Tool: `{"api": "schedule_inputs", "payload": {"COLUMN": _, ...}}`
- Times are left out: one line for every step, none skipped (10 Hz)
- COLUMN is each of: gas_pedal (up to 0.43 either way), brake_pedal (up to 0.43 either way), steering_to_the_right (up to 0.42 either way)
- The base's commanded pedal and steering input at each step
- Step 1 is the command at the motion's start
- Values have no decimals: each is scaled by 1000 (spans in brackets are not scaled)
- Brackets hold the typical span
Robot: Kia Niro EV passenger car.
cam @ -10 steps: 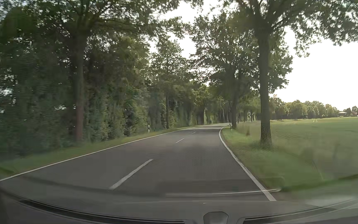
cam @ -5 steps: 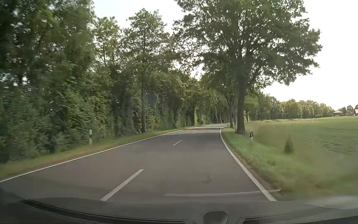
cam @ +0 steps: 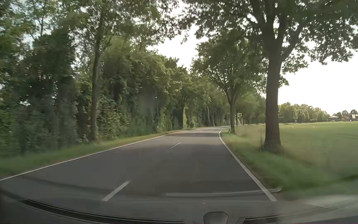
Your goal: Follow the waypoints while adhering to traffic rules and regulations
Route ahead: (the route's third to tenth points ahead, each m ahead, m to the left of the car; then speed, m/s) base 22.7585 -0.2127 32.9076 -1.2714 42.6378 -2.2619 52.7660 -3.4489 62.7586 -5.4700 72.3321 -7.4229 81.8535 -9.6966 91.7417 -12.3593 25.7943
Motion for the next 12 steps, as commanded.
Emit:
{"api": "schedule_inputs", "payload": {"gas_pedal": 248, "brake_pedal": 6, "steering_to_the_right": 27}}
{"api": "schedule_inputs", "payload": {"gas_pedal": 240, "brake_pedal": 6, "steering_to_the_right": 26}}
{"api": "schedule_inputs", "payload": {"gas_pedal": 240, "brake_pedal": 6, "steering_to_the_right": 24}}
{"api": "schedule_inputs", "payload": {"gas_pedal": 240, "brake_pedal": 6, "steering_to_the_right": 23}}
{"api": "schedule_inputs", "payload": {"gas_pedal": 240, "brake_pedal": 6, "steering_to_the_right": 23}}
{"api": "schedule_inputs", "payload": {"gas_pedal": 228, "brake_pedal": 6, "steering_to_the_right": 24}}
{"api": "schedule_inputs", "payload": {"gas_pedal": 220, "brake_pedal": 6, "steering_to_the_right": 23}}
{"api": "schedule_inputs", "payload": {"gas_pedal": 220, "brake_pedal": 6, "steering_to_the_right": 22}}
{"api": "schedule_inputs", "payload": {"gas_pedal": 220, "brake_pedal": 6, "steering_to_the_right": 21}}
{"api": "schedule_inputs", "payload": {"gas_pedal": 228, "brake_pedal": 6, "steering_to_the_right": 20}}
{"api": "schedule_inputs", "payload": {"gas_pedal": 228, "brake_pedal": 6, "steering_to_the_right": 20}}
{"api": "schedule_inputs", "payload": {"gas_pedal": 228, "brake_pedal": 6, "steering_to_the_right": 20}}
